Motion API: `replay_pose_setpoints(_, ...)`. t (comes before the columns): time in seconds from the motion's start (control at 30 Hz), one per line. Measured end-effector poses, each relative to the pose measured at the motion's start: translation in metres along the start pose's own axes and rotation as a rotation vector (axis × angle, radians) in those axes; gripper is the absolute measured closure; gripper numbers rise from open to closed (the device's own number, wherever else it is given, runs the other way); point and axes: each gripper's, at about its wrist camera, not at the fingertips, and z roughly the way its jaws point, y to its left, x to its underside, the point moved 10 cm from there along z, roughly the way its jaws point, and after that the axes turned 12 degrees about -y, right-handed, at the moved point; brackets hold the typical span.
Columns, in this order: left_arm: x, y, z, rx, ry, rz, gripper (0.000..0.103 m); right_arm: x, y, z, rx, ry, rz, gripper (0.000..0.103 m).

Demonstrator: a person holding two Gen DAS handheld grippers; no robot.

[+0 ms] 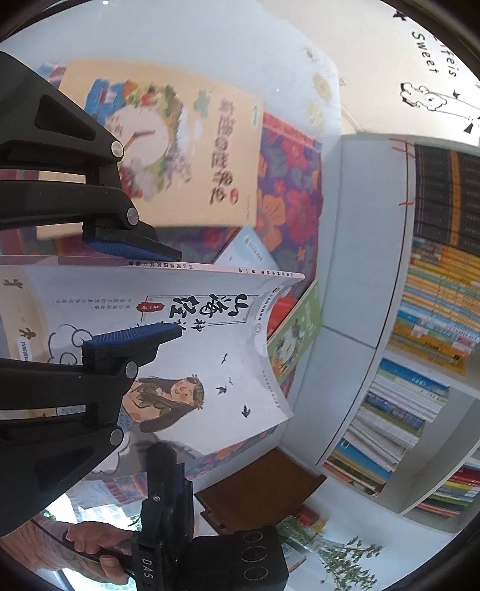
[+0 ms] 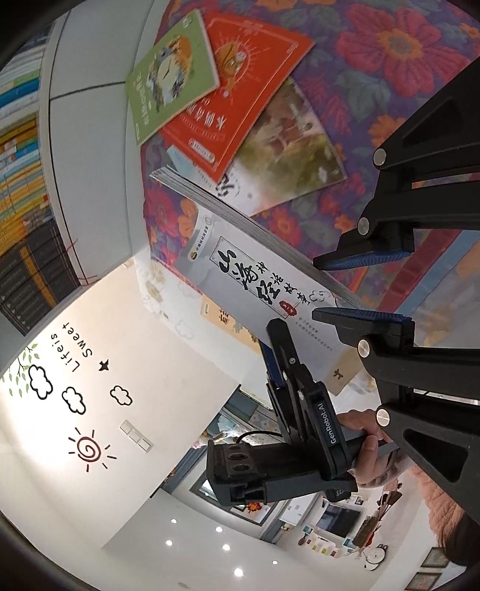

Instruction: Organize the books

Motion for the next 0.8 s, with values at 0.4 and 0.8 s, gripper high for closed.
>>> replay_pose_setpoints(0.4,-0.029,0.062,-0.016,-0.025,-0.057,-0.049,0.072,-0.027,0.032,0.056,-0.055,0.029,-0.035,0.082)
replay_pose_setpoints(0.8,-0.019,0.145,-0.015,-0.053,-0.058,-0.109,0.072,-0.030,0.054,0.142,-0.113,0.087,-0.022,0.082)
